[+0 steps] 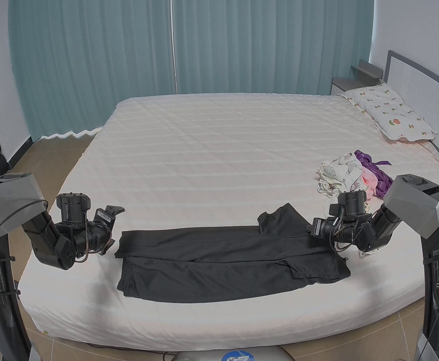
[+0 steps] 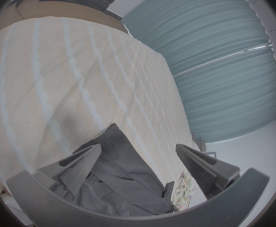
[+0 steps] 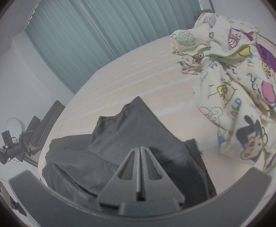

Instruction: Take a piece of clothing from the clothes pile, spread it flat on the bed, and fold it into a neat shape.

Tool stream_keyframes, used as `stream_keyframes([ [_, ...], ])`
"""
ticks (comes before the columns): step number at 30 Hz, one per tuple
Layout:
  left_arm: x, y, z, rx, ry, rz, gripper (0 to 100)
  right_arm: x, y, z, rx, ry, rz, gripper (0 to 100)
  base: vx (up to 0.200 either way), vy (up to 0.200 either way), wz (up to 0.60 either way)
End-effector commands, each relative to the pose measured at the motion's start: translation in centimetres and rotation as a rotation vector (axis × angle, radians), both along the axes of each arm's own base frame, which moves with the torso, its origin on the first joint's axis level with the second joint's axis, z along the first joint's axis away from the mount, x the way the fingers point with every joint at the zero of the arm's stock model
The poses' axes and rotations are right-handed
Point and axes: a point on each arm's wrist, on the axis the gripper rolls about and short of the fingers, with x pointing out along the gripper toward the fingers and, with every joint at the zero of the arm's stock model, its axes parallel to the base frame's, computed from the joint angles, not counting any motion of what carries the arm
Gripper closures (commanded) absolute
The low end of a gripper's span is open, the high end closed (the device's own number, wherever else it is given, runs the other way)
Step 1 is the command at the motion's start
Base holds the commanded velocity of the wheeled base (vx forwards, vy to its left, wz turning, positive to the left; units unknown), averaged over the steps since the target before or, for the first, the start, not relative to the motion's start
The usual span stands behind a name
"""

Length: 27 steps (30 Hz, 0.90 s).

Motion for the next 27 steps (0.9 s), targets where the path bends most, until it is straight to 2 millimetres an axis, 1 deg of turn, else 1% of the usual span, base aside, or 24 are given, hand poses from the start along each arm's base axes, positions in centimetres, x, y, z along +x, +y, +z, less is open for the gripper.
stream_keyframes([
  [1,0.0,0.0,-0.1,0.0,0.003,0.001,0,-1.3,-0.8,1.8,0.005,-0.003,-0.005,100,0.0,0.0,0.0],
  [5,0.0,0.0,-0.1,0.0,0.002,0.0,0,-2.0,-1.2,2.0,0.004,0.007,0.002,100,0.0,0.0,0.0],
  [6,0.0,0.0,-0.1,0.0,0.002,0.0,0,-2.0,-1.2,2.0,0.005,0.008,0.006,0,0.0,0.0,0.0],
  [9,0.0,0.0,-0.1,0.0,0.003,0.0,0,-1.8,-0.9,2.1,0.004,-0.002,0.015,0,0.0,0.0,0.0],
  [11,0.0,0.0,-0.1,0.0,0.002,0.0,0,-1.4,-0.2,1.9,0.006,-0.009,0.029,0,0.0,0.0,0.0],
  [13,0.0,0.0,-0.1,0.0,0.003,0.001,0,-0.5,0.6,1.3,0.009,-0.018,0.03,0,0.0,0.0,0.0],
  [16,0.0,0.0,-0.1,0.002,0.002,0.001,0,0.7,1.0,0.5,-0.009,-0.035,0.003,0,0.0,0.0,0.0],
  [18,0.0,0.0,-0.2,0.004,0.003,-0.002,0,1.3,1.7,0.0,-0.015,-0.04,0.005,0,0.0,0.0,0.0],
  [19,0.0,0.0,-0.2,0.005,0.002,-0.003,0,1.4,1.7,-0.1,-0.016,-0.041,0.004,0,0.0,0.0,0.0],
  [22,0.0,0.0,-0.2,0.005,0.002,-0.003,0,1.7,2.1,-1.3,-0.021,-0.025,0.01,0,0.0,0.0,0.0],
  [23,0.0,0.0,-0.2,0.005,0.002,-0.003,0,1.7,2.1,-1.3,-0.021,-0.025,0.01,0,0.0,0.0,0.0],
  [24,0.0,0.0,-0.2,0.005,0.002,-0.003,0,1.6,2.4,-2.1,-0.024,-0.011,0.015,0,0.0,0.0,0.0],
  [27,0.0,0.0,-0.2,0.005,0.002,-0.003,0,1.6,2.5,-2.5,-0.025,-0.007,0.017,0,0.0,0.0,0.0],
])
